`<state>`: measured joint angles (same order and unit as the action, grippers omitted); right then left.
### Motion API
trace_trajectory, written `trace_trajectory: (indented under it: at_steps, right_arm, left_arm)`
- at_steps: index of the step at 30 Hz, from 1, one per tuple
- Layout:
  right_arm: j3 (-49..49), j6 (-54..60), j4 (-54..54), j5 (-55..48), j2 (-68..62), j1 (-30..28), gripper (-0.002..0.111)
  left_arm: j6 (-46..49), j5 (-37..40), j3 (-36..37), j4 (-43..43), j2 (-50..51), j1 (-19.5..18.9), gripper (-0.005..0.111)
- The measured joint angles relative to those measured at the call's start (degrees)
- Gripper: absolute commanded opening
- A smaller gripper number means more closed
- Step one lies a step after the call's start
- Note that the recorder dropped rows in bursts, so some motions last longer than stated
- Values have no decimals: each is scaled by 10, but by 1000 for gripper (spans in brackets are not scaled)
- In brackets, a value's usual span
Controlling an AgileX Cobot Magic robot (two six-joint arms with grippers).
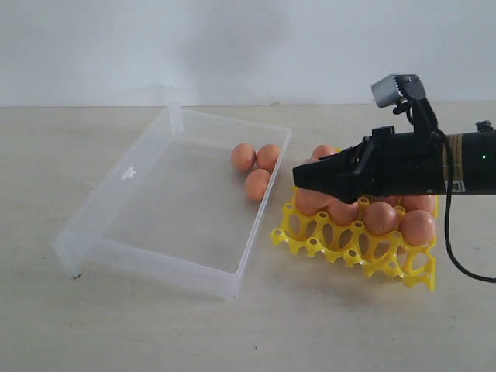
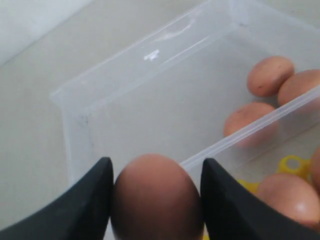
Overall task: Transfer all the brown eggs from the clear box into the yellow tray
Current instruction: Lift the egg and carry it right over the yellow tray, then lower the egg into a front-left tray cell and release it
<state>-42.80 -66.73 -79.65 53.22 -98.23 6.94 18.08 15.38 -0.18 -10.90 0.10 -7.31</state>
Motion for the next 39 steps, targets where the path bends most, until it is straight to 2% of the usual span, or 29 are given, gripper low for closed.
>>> trace_trajectory:
  at_steps: [7, 26, 28, 33, 36, 39]
  right_arm:
    - [-1, 60, -7, 10, -48, 6, 0]
    - [-6, 241, 126, -41, -131, 40, 1]
    - [-6, 252, 127, -50, -133, 40, 8]
    - [-6, 277, 141, -53, -133, 41, 34]
    - [-6, 288, 166, -54, -133, 43, 45]
    - [-6, 290, 187, -54, -133, 44, 52]
  left_arm:
    - [0, 0, 0, 0, 0, 0, -4]
    - [0, 0, 0, 0, 0, 0, -4]
    - [0, 0, 0, 0, 0, 0, -4]
    - [0, 0, 0, 0, 0, 0, -4]
    - [0, 0, 0, 0, 0, 0, -4]
    - [0, 0, 0, 0, 0, 0, -4]
